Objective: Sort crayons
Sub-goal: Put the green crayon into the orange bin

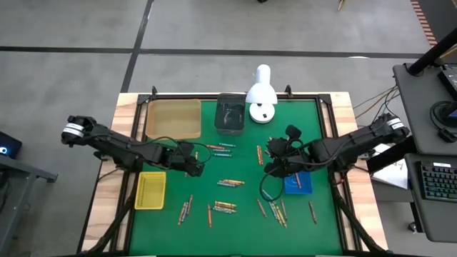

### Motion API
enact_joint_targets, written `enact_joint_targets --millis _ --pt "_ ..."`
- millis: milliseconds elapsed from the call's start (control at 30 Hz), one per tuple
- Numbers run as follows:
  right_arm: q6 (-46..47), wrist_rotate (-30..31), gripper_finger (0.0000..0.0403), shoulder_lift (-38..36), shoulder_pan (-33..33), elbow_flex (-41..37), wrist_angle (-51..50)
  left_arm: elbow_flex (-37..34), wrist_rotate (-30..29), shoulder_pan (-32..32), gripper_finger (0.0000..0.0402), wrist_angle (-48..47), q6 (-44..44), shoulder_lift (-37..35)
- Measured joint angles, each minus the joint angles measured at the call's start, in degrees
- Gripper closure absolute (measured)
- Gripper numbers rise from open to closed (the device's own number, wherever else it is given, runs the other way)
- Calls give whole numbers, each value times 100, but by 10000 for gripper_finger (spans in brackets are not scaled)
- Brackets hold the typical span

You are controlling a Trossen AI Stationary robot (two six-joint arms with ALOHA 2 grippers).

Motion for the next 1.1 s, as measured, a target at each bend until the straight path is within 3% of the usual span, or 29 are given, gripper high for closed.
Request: enact_joint_targets --millis 500,1100 --pt "1 -2 351 2 0 -84 127 -2 -182 158 276 356 3 856" --pt "-13 -3 351 2 0 -84 130 -2 -372 158 269 483 3 1264"
